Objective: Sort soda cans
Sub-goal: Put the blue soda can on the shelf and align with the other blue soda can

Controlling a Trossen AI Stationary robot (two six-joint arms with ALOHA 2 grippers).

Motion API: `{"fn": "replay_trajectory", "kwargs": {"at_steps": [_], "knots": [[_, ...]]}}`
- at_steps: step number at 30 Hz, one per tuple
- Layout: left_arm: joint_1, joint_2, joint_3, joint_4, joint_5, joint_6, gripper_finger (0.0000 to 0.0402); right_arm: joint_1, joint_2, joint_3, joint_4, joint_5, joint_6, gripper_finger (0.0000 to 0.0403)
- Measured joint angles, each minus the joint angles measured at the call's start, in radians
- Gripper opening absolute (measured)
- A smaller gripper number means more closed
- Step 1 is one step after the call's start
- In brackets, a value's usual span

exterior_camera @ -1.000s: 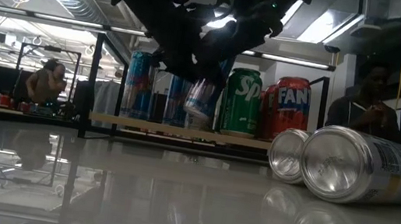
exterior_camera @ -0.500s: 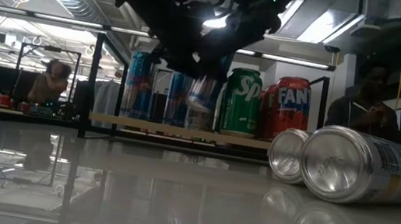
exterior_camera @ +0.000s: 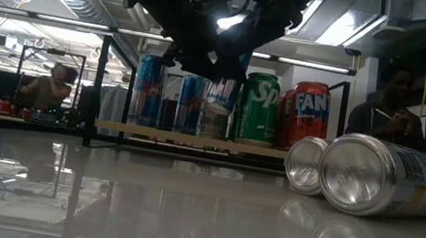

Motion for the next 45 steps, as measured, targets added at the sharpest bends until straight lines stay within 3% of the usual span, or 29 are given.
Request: {"fn": "replay_trajectory", "kwargs": {"at_steps": [17, 25, 31, 45], "knots": [[0.0, 0.0, 0.0, 0.003, -0.003, 0.006, 0.0208, 0.0, 0.003, -0.001, 0.0, -0.015, 0.004, 0.0268], [-0.001, -0.001, 0.0, 0.005, -0.015, 0.03, 0.0208, -0.002, 0.004, -0.003, -0.006, -0.002, 0.008, 0.0347], [0.0, -0.025, -0.001, -0.003, -0.016, 0.042, 0.0208, -0.002, -0.004, 0.006, -0.06, 0.107, 0.022, 0.0394], [-0.001, -0.203, 0.0, -0.155, 0.02, 0.055, 0.0208, -0.036, -0.193, 0.033, -0.147, 0.027, 0.021, 0.0393]]}}
